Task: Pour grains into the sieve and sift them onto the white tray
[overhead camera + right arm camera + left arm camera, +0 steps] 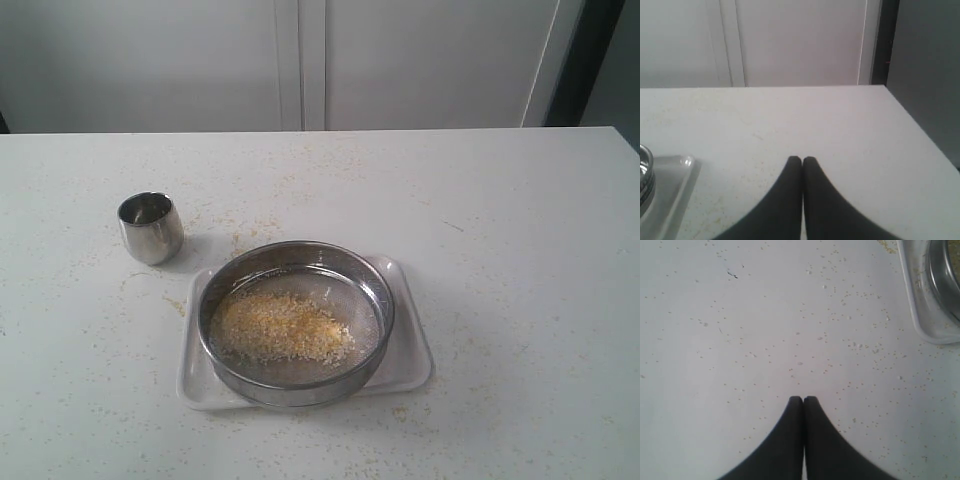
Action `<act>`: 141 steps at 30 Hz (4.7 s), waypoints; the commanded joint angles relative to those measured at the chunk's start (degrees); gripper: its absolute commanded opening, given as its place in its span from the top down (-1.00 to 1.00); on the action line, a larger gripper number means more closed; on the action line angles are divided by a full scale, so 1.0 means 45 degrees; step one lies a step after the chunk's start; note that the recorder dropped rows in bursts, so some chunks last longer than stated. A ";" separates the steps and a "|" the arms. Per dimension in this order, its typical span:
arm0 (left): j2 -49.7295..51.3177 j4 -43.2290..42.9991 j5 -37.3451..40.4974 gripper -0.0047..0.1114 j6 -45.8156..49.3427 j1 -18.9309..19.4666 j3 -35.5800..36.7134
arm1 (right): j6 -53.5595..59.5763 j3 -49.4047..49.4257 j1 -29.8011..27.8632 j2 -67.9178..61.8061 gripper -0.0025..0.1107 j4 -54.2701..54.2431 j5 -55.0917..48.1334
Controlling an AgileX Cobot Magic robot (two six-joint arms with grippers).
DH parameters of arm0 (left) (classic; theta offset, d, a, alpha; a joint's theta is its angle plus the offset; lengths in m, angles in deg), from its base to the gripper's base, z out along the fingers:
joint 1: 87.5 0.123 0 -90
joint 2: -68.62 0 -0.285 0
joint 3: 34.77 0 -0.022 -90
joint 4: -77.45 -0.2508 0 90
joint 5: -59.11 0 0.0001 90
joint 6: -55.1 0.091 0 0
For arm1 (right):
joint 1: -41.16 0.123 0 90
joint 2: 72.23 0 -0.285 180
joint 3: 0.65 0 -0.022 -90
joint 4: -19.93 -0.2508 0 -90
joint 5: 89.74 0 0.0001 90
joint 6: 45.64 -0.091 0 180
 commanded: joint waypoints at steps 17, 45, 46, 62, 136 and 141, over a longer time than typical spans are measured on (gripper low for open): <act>-0.0115 0.0106 0.0084 0.92 0.0004 0.0027 0.0061 | 0.0093 0.0058 -0.0042 0.0054 0.96 0.0338 0.3843; -0.0115 0.0106 0.0084 0.92 0.0004 0.0027 0.0061 | 0.0089 -0.3700 -0.0042 -0.4360 0.96 -0.0288 0.2189; -0.0115 0.0106 0.0084 0.92 0.0004 0.0027 0.0061 | 0.0089 -0.3879 -0.0042 -0.4787 0.96 -0.0288 0.2189; -0.0115 0.0106 0.0084 0.92 0.0004 0.0027 0.0061 | 0.0089 -0.8086 -0.0020 -1.2160 0.96 -0.1198 -0.0360; -0.0115 0.0106 0.0084 0.92 0.0004 0.0027 0.0061 | 0.5783 -1.4220 0.4421 -2.3002 0.42 -0.7767 -0.5965; -0.0115 0.0106 0.0084 0.92 0.0004 0.0027 0.0061 | 0.5783 -1.4220 0.4421 -2.3359 0.42 -0.7767 -0.5753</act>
